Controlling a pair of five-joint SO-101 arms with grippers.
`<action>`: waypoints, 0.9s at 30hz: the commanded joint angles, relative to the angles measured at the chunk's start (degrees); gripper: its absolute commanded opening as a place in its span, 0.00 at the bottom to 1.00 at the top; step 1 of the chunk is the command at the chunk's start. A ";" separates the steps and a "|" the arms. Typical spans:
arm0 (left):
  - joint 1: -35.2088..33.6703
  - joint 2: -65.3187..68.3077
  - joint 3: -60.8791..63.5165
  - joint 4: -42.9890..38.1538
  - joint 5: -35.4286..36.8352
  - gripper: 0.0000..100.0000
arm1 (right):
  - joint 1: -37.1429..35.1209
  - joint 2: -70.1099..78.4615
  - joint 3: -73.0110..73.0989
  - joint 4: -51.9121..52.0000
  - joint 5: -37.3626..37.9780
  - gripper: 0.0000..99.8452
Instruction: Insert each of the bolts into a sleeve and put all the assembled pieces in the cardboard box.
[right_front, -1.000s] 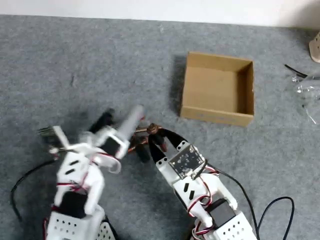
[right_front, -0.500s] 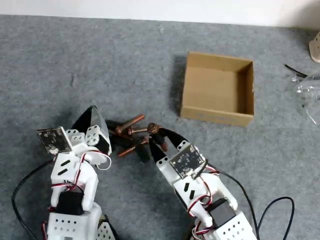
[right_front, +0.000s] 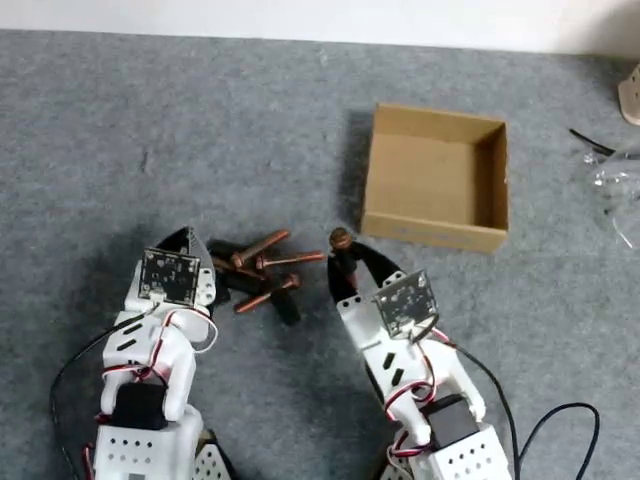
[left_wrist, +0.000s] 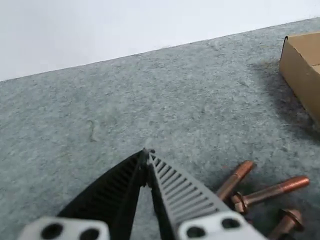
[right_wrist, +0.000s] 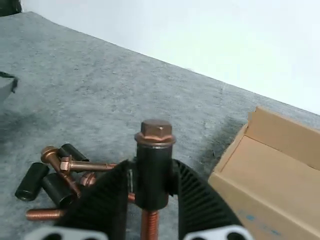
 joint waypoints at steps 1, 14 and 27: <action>-3.21 -0.40 1.10 -1.49 -0.35 0.01 | 0.75 -0.04 7.34 -1.71 4.84 0.02; -4.18 -0.40 1.10 -1.49 -0.44 0.01 | 11.30 20.70 -14.99 3.74 4.66 0.02; -4.18 -0.40 1.10 -1.49 -0.53 0.01 | 20.70 93.23 -77.23 6.46 -1.32 0.01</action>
